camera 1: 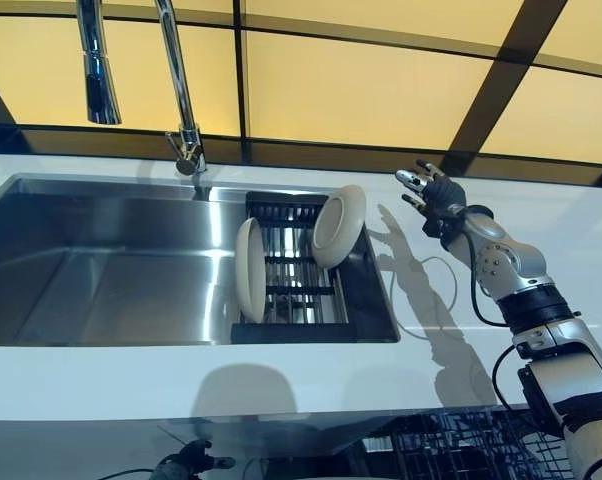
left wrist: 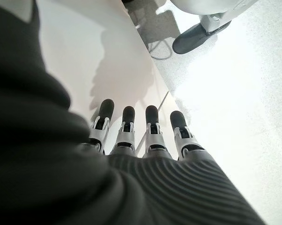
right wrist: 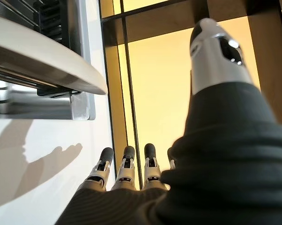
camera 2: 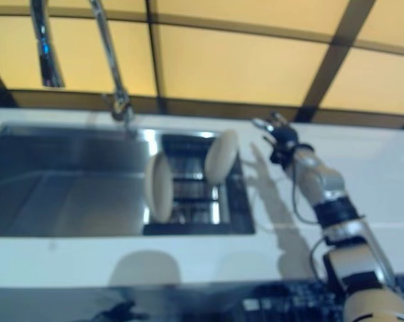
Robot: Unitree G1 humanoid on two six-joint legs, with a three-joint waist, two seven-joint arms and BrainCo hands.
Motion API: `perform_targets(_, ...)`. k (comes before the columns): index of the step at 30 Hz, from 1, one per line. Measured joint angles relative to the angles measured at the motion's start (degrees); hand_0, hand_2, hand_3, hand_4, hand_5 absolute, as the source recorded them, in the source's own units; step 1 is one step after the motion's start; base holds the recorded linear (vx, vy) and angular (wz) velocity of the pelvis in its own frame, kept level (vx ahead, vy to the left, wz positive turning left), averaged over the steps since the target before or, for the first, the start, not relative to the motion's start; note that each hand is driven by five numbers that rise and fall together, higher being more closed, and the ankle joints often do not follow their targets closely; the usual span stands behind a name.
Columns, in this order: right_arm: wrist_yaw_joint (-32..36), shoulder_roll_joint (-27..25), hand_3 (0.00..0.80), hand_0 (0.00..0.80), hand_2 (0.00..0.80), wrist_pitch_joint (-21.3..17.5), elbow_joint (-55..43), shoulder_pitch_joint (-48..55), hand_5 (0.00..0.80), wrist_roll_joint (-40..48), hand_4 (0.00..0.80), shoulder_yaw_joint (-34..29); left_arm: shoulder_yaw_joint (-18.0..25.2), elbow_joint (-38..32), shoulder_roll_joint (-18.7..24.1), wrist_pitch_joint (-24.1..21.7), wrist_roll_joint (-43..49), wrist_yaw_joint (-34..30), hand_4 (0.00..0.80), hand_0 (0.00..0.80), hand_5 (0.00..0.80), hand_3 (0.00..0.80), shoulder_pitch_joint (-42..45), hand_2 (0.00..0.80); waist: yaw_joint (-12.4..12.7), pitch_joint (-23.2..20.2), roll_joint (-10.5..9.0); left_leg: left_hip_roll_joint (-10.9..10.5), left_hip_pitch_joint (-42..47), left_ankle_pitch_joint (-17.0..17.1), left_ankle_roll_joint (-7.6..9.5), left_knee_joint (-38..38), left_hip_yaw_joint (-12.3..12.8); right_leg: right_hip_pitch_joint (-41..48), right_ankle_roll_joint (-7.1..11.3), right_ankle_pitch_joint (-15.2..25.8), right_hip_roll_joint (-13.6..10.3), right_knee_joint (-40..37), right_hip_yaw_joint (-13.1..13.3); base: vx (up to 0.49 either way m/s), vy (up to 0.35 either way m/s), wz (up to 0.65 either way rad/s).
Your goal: Take plates into dishwasher
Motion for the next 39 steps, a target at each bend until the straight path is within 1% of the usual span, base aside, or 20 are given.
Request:
perform_targets(4,-1.07,0.19,0.0,0.0,0.0,0.4,-0.04,-0.52,0.0,-0.04,0.0,0.3,-0.32,0.0,-0.04,0.02,0.0,0.08,0.0,0.0,0.0,0.0,0.03,0.0,0.01,-0.08,-0.09,-0.2,0.12,0.04,0.07,0.1,-0.18,0.26,0.01,-0.01,-0.26,-0.06,-0.1,0.006,0.021,0.02)
perform_targets(6,-1.75,0.23,0.0,0.0,0.0,0.62,-0.1,-1.13,0.0,-0.21,0.0,1.46,-0.44,0.01,-0.03,0.03,0.0,0.08,0.0,0.0,0.0,0.0,0.05,0.0,0.0,-0.14,-0.15,-0.3,0.12,0.07,0.12,0.13,-0.18,0.26,0.01,-0.01,-0.34,-0.05,-0.09,0.0,0.0,0.0)
perform_targets(13,-3.31,0.93,0.0,0.0,0.0,2.66,-0.61,-1.42,0.0,-0.23,0.0,2.61,-1.04,0.01,0.07,0.14,0.0,0.07,0.0,0.0,0.0,0.0,0.05,0.0,0.05,-0.96,-0.42,-0.36,0.13,0.08,0.14,0.1,-0.19,0.26,0.01,0.0,-0.39,-0.02,-0.08,0.0,0.0,0.0)
perform_targets(17,-4.41,1.01,0.0,0.0,0.0,3.87,-0.54,-1.7,0.0,-0.05,0.0,4.37,-1.5,0.01,0.08,0.24,0.0,0.06,0.0,0.0,0.0,0.0,0.05,0.0,-0.08,-1.28,-0.77,-0.37,0.24,0.1,0.17,0.05,-0.01,0.26,0.01,0.01,-0.37,-0.02,0.02,0.0,0.0,0.0)
perform_targets(20,-4.81,2.21,0.0,0.0,0.0,4.77,-0.01,-2.24,0.0,0.08,0.0,4.43,-1.53,0.01,0.08,0.49,-0.01,0.04,0.0,0.0,0.0,0.0,0.05,0.0,-0.14,-1.32,-0.78,-0.37,0.35,0.1,0.17,0.04,0.18,0.3,-0.03,0.04,-0.34,-0.02,0.14,0.0,0.0,0.0)
perform_targets(25,-5.6,4.2,0.0,0.0,0.0,5.01,1.63,-2.93,0.0,0.68,0.0,4.5,-1.77,-0.01,-0.08,1.25,-0.01,0.0,0.0,0.0,0.0,0.0,0.01,0.0,-0.08,-1.36,-0.81,-0.35,0.54,0.1,0.17,0.05,0.22,0.52,-0.04,0.06,-0.3,-0.02,0.15,0.0,0.0,0.0)
perform_targets(32,-7.06,5.31,0.0,0.0,0.0,5.07,4.46,-4.89,0.0,2.35,0.0,4.85,-3.91,-0.04,0.02,1.47,-0.04,-0.06,0.0,0.0,0.0,0.0,0.0,0.0,-0.08,-1.55,-0.71,-0.34,0.71,0.1,0.17,0.08,0.35,0.64,-0.05,0.05,-0.29,-0.01,0.3,0.0,0.0,0.0)
perform_targets(36,-7.92,6.12,0.0,0.0,0.0,5.16,6.08,-6.14,0.0,3.06,0.0,6.6,-4.07,-0.07,0.0,1.74,-0.07,-0.26,0.0,0.0,0.0,0.0,-0.03,0.0,-0.13,-1.85,-0.31,-0.35,0.74,0.1,0.17,0.09,0.42,0.64,-0.06,0.07,-0.27,-0.04,0.4,0.0,0.0,0.0)
perform_targets(39,-8.93,7.35,0.0,0.0,0.0,5.71,6.73,-6.35,0.0,3.54,0.0,6.66,-4.44,-0.14,-0.06,1.97,-0.06,-0.33,0.0,0.0,0.0,0.0,-0.04,0.0,-0.1,-2.19,0.08,-0.34,0.74,0.1,0.17,0.08,0.42,0.65,-0.06,0.07,-0.26,-0.06,0.41,0.0,0.0,0.0)
